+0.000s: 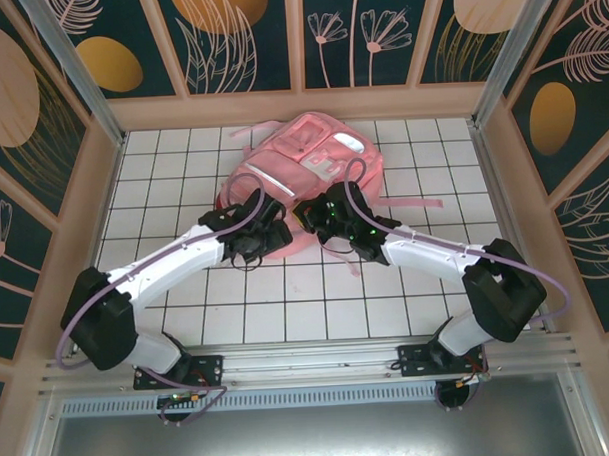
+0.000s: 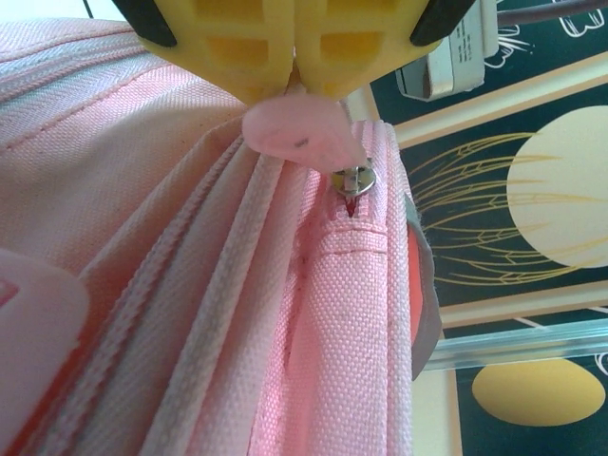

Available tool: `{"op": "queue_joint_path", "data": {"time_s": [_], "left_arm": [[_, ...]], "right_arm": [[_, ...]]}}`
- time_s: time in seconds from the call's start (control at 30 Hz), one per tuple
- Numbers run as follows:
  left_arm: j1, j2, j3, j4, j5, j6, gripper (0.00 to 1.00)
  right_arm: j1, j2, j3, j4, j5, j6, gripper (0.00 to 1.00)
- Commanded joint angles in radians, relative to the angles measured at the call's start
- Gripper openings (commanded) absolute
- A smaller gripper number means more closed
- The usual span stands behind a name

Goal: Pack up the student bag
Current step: Zip the student bag at the top-center of the table.

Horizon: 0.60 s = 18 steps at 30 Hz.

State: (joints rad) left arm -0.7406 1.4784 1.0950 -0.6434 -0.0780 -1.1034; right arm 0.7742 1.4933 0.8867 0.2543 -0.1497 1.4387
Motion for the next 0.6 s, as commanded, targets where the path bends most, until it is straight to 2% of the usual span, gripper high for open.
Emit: {"op": "queue_joint_path", "data": {"time_s": [0.0, 0.17, 0.3, 0.47, 0.57], "left_arm": [[-0.006, 0.034, 0.065, -0.124, -0.012, -0.1, 0.71], [-0.005, 0.066, 0.104, -0.149, -0.074, -0.092, 0.7], [-0.006, 0.08, 0.141, -0.134, -0.145, 0.047, 0.61], [-0.007, 0.058, 0.101, -0.065, -0.225, 0.211, 0.47], [-0.011, 0.041, 0.039, 0.005, -0.241, 0.29, 0.46]], "right_arm": [[-0.006, -0.012, 0.058, 0.101, 0.093, -0.011, 0.0], [-0.001, -0.009, 0.065, 0.111, 0.093, -0.011, 0.0], [-0.001, -0.013, 0.059, 0.116, 0.084, -0.014, 0.0], [-0.004, -0.008, 0.041, 0.155, 0.061, -0.008, 0.0], [-0.008, -0.007, 0.034, 0.171, 0.052, -0.004, 0.0]]}}
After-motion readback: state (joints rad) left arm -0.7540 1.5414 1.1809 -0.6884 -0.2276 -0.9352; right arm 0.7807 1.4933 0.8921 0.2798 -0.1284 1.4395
